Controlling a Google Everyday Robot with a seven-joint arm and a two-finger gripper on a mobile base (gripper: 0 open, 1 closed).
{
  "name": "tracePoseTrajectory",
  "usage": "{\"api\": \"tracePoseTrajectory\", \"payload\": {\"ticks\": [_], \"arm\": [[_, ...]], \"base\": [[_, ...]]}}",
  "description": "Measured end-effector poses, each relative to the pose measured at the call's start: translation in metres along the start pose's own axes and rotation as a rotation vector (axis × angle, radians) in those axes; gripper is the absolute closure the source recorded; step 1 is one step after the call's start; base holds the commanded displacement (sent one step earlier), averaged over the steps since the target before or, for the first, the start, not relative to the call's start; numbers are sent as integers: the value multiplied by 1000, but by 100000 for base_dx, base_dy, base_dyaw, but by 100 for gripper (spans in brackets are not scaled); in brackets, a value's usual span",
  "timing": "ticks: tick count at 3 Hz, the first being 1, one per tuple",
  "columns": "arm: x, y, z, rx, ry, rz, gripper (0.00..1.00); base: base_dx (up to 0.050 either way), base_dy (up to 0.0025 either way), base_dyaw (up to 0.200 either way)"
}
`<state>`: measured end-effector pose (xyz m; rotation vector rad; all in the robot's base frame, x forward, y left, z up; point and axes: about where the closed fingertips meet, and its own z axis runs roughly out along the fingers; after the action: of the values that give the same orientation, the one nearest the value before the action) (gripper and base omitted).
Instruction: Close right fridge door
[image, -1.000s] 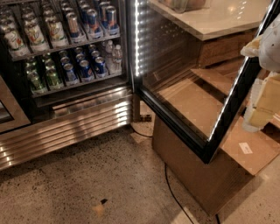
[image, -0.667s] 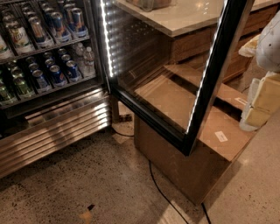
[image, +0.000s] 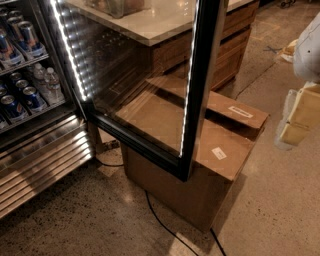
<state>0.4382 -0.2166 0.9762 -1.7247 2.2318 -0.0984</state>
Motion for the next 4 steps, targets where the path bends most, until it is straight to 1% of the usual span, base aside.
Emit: {"api": "tracePoseTrajectory", "payload": {"ticks": [2, 3, 4], "arm": [[-1, 0, 1, 0, -1, 1, 0], [-1, -1, 1, -1, -2, 1, 0], [-1, -2, 26, -48, 13, 3, 0]], "base": [[4849, 1, -73], [0, 0, 0], [0, 0, 0]]}}
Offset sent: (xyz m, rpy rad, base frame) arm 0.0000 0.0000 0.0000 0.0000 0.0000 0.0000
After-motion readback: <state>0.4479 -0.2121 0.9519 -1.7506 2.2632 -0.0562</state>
